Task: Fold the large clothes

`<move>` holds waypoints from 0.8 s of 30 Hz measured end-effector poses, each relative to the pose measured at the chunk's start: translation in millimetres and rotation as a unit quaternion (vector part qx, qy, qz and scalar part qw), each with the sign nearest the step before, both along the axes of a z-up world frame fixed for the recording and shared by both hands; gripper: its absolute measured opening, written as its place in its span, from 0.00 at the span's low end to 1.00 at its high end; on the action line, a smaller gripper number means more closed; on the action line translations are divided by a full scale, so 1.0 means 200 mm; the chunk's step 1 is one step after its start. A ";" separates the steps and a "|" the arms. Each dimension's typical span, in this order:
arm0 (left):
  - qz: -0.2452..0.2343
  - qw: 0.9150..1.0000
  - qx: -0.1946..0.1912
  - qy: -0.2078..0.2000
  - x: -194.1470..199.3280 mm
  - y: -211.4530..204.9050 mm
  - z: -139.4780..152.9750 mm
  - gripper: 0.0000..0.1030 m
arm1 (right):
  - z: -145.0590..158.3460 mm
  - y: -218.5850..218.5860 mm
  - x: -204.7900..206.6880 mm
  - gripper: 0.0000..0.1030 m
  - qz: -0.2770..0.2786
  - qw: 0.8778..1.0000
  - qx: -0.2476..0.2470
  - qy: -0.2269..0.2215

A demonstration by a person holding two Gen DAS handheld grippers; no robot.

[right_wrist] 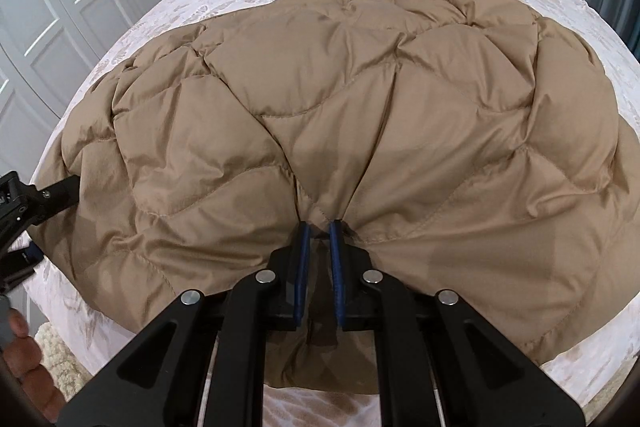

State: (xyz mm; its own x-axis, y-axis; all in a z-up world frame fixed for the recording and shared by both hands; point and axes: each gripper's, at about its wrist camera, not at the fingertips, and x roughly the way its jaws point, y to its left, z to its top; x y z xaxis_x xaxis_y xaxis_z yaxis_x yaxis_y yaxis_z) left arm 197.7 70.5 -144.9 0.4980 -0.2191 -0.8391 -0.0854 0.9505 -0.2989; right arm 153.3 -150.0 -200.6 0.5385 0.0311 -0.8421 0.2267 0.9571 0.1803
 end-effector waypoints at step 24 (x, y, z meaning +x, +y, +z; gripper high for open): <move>-0.152 0.981 -0.012 -0.120 -0.17 -0.44 0.54 0.15 | 0.01 -0.22 -0.34 0.12 -0.048 0.979 0.198 -0.015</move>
State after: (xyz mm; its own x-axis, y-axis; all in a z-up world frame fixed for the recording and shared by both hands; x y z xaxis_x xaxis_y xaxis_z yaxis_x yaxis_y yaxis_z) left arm 163.8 -17.9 -37.3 0.5898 -0.4067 -0.6977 0.2760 0.9134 -0.2992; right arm 85.0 -193.8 -198.0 0.5793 0.3000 -0.7579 0.3018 0.7848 0.5413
